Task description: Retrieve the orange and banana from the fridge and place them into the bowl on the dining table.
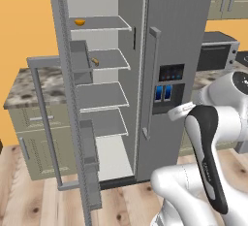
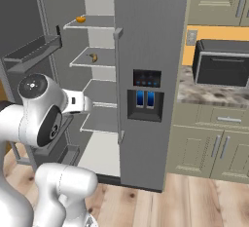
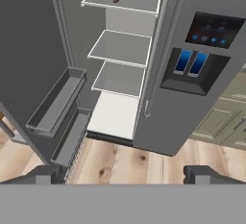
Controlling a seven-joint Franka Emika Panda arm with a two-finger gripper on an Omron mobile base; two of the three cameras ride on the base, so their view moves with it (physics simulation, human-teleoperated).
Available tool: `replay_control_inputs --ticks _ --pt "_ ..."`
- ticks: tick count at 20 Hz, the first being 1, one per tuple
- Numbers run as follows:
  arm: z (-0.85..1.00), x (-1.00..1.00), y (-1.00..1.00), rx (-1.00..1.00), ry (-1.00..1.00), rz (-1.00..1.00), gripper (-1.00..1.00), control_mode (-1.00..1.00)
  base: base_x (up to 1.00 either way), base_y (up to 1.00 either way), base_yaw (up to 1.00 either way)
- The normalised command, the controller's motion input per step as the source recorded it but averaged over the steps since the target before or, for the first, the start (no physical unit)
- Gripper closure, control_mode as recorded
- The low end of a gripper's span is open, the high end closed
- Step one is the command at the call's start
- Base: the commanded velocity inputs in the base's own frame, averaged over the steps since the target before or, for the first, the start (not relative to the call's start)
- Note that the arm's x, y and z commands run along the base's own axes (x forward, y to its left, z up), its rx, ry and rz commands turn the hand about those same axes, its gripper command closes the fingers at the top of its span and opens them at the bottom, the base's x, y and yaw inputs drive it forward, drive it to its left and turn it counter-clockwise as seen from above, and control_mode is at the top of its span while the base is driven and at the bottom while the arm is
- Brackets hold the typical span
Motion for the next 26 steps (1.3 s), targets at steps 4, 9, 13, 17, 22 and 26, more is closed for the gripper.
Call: replay_control_inputs --ticks 4,9,13,17,22,26 --pt "0.0 0.0 0.0 0.0 0.0 0.0 -1.0 -1.0 0.0 0.0 0.0" --pt "0.0 0.08 0.0 0.0 0.0 0.0 -1.0 -1.0 0.0 0.0 0.0" --pt "-0.01 0.12 0.0 0.0 0.0 0.0 -1.0 -1.0 0.0 0.0 0.0" --pt "-0.02 0.0 0.0 0.0 -0.03 0.0 -1.0 -1.0 0.0 0.0 0.0" --pt "-0.01 0.0 -0.1 0.0 -0.06 0.01 -1.0 -1.0 0.0 0.0 0.0" --pt "0.0 -0.23 -0.17 0.0 -0.18 0.0 -1.0 -1.0 0.0 0.0 0.0"
